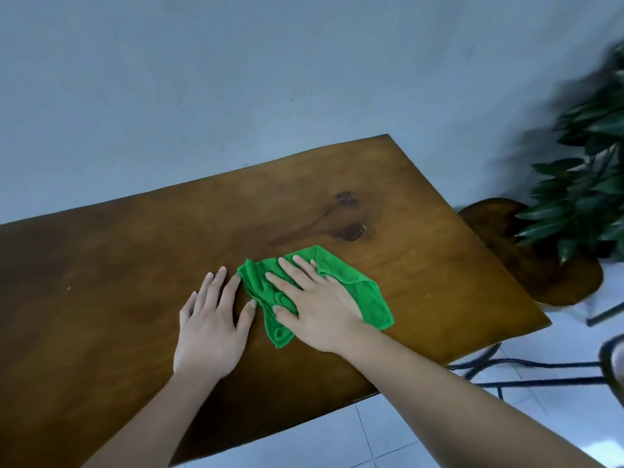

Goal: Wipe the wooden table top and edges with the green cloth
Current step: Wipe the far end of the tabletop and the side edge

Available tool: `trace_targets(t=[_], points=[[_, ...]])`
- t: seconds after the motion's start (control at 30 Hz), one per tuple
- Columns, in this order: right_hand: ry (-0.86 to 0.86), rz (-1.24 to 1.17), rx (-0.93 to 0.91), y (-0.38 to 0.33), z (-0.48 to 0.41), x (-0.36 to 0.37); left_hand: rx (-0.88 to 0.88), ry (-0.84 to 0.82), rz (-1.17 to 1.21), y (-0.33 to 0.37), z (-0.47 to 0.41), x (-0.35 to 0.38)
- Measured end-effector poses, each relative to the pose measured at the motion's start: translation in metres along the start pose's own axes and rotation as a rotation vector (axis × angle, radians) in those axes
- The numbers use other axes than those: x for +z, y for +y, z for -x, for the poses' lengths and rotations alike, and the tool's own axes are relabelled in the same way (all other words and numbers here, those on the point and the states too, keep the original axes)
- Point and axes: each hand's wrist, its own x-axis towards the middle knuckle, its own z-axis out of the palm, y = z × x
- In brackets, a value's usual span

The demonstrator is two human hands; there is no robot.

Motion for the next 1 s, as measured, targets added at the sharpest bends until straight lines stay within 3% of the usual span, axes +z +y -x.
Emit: trace_targets(t=[0.37,0.73,1.0], points=[[0.124,-0.040,0.330,0.120,0.052,-0.037,0.058,-0.080,0.083,0.049,-0.026,-0.025],[0.175,-0.065,0.298,0.263,0.059,-0.081,0.236,-0.076,0.056,0.201,-0.112,0.003],[0.179,-0.531,0.318,0.323,0.039,-0.088,0.300,-0.056,0.068,0.259,-0.175,0.026]])
